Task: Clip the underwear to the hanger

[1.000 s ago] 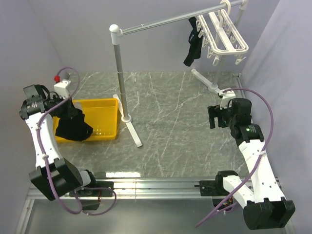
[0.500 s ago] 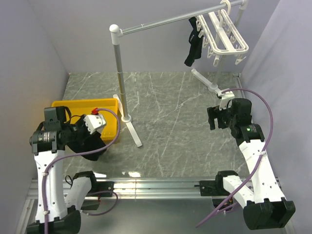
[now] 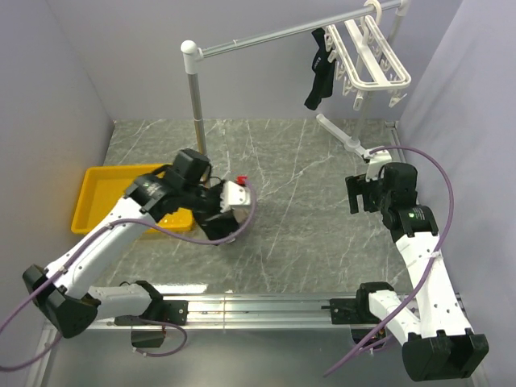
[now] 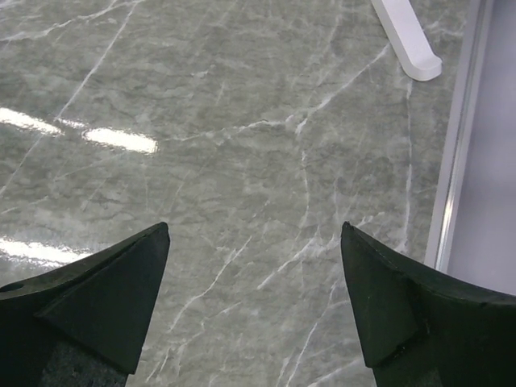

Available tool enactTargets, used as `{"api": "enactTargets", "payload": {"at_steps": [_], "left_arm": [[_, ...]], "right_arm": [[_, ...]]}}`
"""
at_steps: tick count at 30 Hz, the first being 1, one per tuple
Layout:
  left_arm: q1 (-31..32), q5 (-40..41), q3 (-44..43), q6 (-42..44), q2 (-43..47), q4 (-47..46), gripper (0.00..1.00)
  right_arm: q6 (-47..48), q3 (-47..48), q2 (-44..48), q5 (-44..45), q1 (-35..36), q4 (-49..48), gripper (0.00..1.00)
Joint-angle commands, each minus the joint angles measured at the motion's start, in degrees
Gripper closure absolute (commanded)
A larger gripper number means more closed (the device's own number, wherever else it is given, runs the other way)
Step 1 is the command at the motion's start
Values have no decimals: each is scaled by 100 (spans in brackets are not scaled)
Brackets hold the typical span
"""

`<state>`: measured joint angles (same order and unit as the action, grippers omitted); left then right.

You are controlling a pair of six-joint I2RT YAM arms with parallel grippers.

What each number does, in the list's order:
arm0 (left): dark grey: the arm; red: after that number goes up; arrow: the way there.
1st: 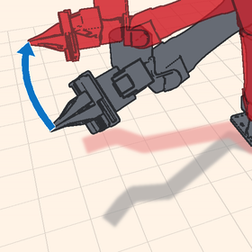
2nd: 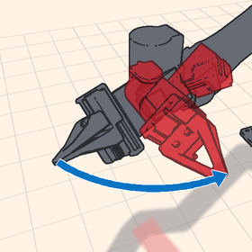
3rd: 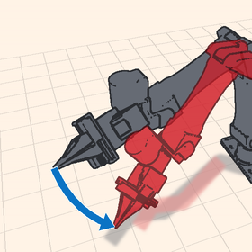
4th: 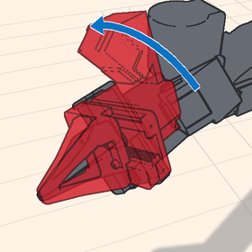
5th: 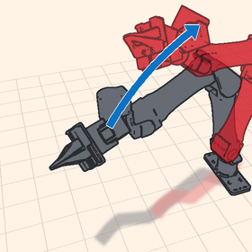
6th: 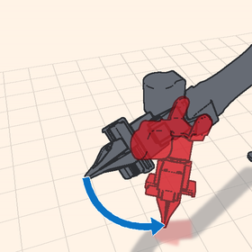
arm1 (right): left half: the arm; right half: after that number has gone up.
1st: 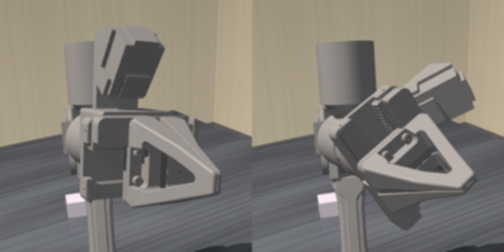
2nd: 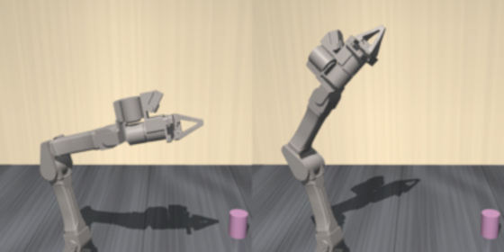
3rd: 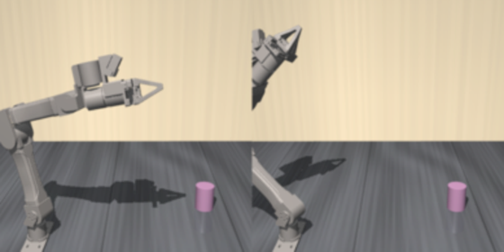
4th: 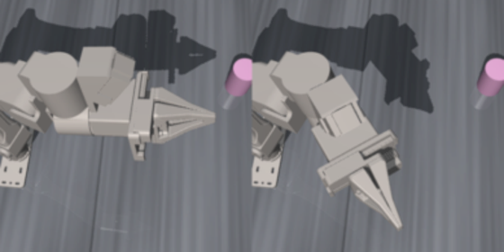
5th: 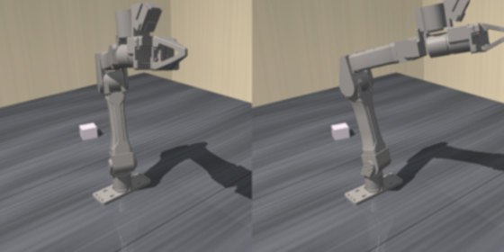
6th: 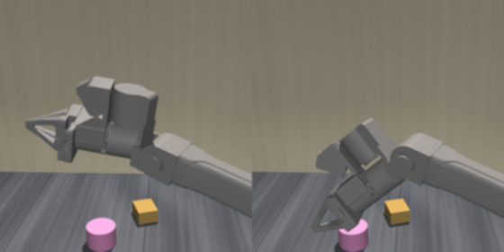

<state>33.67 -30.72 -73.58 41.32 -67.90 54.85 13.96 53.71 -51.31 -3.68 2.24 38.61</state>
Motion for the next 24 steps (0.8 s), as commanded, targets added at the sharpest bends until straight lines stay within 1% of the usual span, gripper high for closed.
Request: {"api": "enactTargets", "payload": {"at_steps": [1, 2, 4, 5, 7, 8, 11, 15, 18, 20, 21, 22, 24], "left_arm": [[736, 392, -348, -633, -240, -941, 100], [911, 270, -741, -791, -624, -958, 100], [1062, -90, -1183, -1002, -1022, -1028, 100], [1202, -205, -1576, -1255, -1415, -1064, 100], [1369, -408, -1904, -1520, -1795, -1169, 100], [1396, -408, -2140, -1835, -2171, -1370, 100], [1388, -392, -2362, -2014, -2840, -1625, 100], [1300, -285, -2240, -1777, -3299, -2083, 100], [1063, -487, -2397, -2030, -3650, -2365, 100], [861, -496, -2669, -2181, -3992, -2252, 100], [791, -488, -2757, -2137, -4107, -1894, 100], [686, -427, -2819, -2015, -4204, -1742, 99], [597, -68, -2697, -1892, -4302, -1462, 99]], "right_arm": [[-51, 149, 174, 272, -39, -117, 6], [-60, 139, 183, 298, -39, -117, 5], [-60, 96, 218, 315, -48, -82, 4], [-51, 78, 227, 324, -40, -73, 4], [-7, 95, 218, 315, -39, -12, 3], [2, 95, 227, 324, -48, 6, 3], [54, 95, 209, 316, -66, 32, 3], [90, -19, 226, 307, -57, 15, 3], [81, -89, 209, 307, -57, 6, 3], [99, -80, 148, 272, -66, 24, 3], [107, -46, 121, 263, -57, 59, 3], [133, -10, 86, 237, -57, 76, 3], [151, 34, 7, 202, -57, 85, 4]]}}
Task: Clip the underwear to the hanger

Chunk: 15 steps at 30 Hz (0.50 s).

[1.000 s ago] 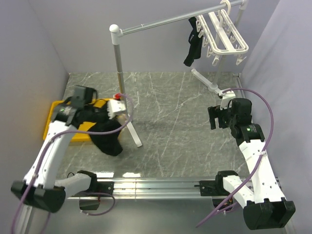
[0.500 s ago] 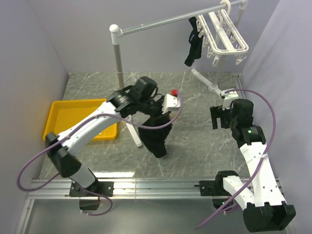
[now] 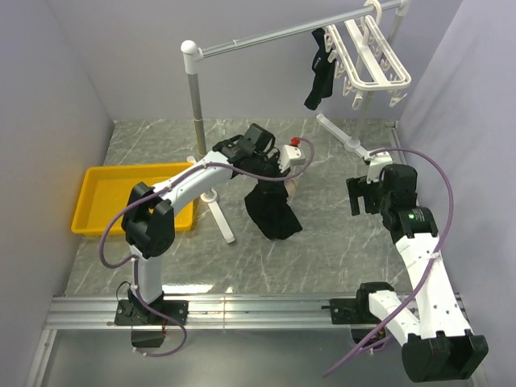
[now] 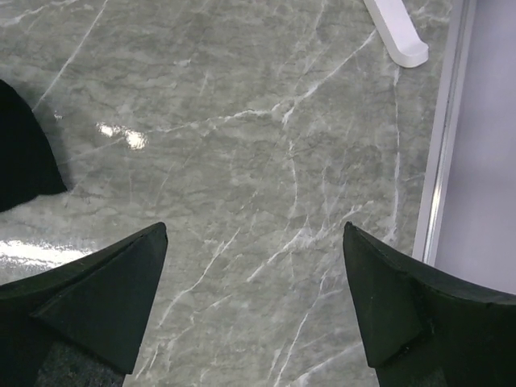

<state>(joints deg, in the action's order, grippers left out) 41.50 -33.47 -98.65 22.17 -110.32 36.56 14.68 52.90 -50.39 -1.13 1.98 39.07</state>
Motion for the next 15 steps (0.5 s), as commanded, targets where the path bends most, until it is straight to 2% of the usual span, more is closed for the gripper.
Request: {"api": "enactTargets", "payload": {"at_steps": [1, 3, 6, 8, 9, 10, 12, 14, 15], "left_arm": [[-299, 366, 132, 102, 45, 335, 99], [-370, 753, 582, 68, 265, 107, 96], [-449, 1456, 1321, 112, 617, -201, 84], [-458, 1650, 1576, 77, 714, -272, 70], [-449, 1651, 1612, 16, 731, -280, 64], [-467, 1634, 1647, -81, 775, -289, 53], [-476, 1494, 1674, -178, 872, -377, 41], [-484, 1344, 1709, -284, 1074, -465, 25], [-476, 1274, 1700, -319, 1153, -526, 24]], "right_arm": [[88, 115, -111, -150, -40, 22, 4], [70, 124, -234, -335, -40, -13, 7], [-105, 132, -523, -932, -13, -153, 11], [-298, 193, -900, -1370, 4, -233, 17], [-368, 298, -1041, -1486, 13, -303, 20], [-517, 360, -1191, -1618, 39, -347, 25], [-702, 518, -1569, -1898, 153, -513, 32], [-817, 563, -1867, -1988, 319, -715, 34], [-939, 624, -1965, -1997, 399, -943, 35]]}}
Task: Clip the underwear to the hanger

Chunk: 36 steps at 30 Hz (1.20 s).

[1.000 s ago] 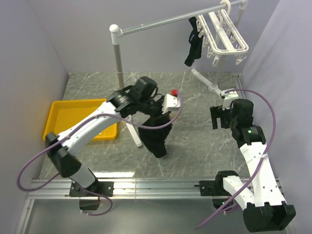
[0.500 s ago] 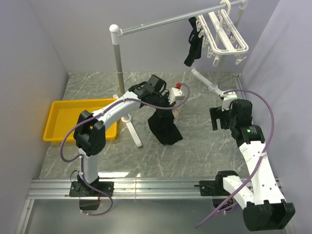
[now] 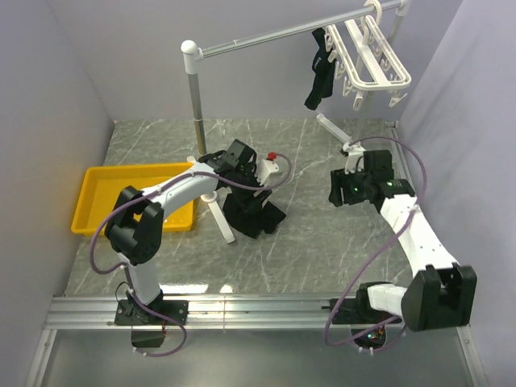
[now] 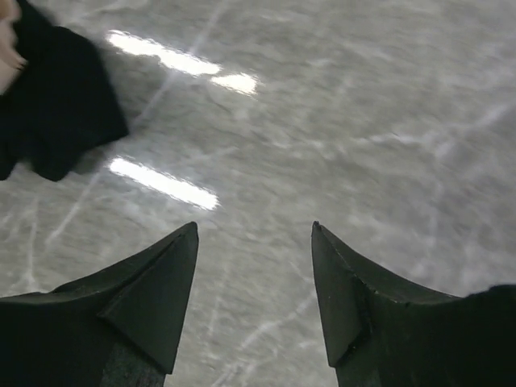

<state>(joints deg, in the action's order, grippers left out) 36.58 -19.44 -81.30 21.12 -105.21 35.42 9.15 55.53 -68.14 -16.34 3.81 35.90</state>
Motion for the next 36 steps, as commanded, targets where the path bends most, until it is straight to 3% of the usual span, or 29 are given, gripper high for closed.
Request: {"api": "enactTargets", "payload": {"at_steps": [1, 2, 3, 4, 9, 16, 23, 31, 33, 36], "left_arm": [[16, -147, -61, -258, 816, -448, 23], [7, -226, -70, -293, 905, -474, 21], [16, -227, -88, -319, 993, -509, 8], [16, -244, -114, -380, 1159, -510, 6], [16, -192, -176, -548, 1529, -448, 5], [-1, -87, -97, -820, 1925, -307, 5], [-2, 168, 70, -943, 2092, -396, 4], [-2, 458, -97, -979, 2127, -281, 4], [-2, 485, -123, -987, 2119, -255, 4], [-10, 546, -115, -1031, 2110, -228, 4]], "right_arm": [[-448, 406, -313, -476, 295, -724, 35], [-501, 476, -575, -484, 495, -803, 35], [-606, 616, -734, -476, 593, -934, 36], [-668, 713, -901, -467, 725, -997, 36], [-906, 1363, -2149, -423, 1532, -1278, 42], [-1213, 2330, -3836, -581, 2096, -1094, 48], [-1345, 2770, -4479, -888, 2308, -743, 44], [-1328, 2858, -4918, -1634, 2343, -330, 48], [-1258, 2990, -5007, -1854, 2335, -93, 64], [-1231, 3008, -4885, -1979, 2308, 4, 98]]}}
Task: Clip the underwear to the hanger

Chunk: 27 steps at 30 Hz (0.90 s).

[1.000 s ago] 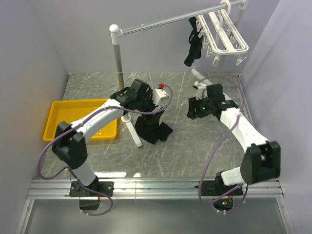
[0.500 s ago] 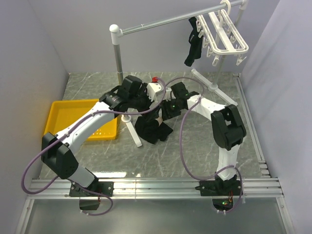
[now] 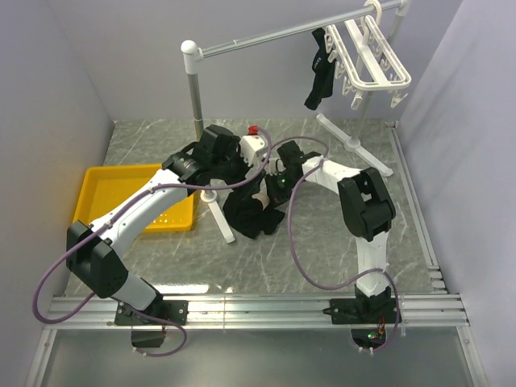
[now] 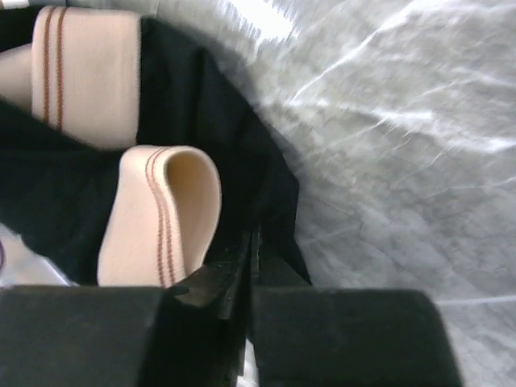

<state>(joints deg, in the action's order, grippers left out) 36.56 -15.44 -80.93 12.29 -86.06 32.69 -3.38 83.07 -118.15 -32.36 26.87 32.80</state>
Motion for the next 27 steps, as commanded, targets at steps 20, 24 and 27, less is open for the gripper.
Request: {"api": "enactTargets", "payload": {"at_steps": [20, 24, 27], "left_arm": [[-78, -125, -204, -1098, -753, -245, 14], [-61, -336, -354, -1036, -1245, -228, 24], [0, -433, -293, -1045, -1465, -228, 28]], "right_arm": [[1462, -2575, 4405, 2479, -569, 649, 100], [1673, -2673, 4572, 2673, -744, 754, 100], [2208, -2769, 4809, 2489, -1016, 1018, 100]]}}
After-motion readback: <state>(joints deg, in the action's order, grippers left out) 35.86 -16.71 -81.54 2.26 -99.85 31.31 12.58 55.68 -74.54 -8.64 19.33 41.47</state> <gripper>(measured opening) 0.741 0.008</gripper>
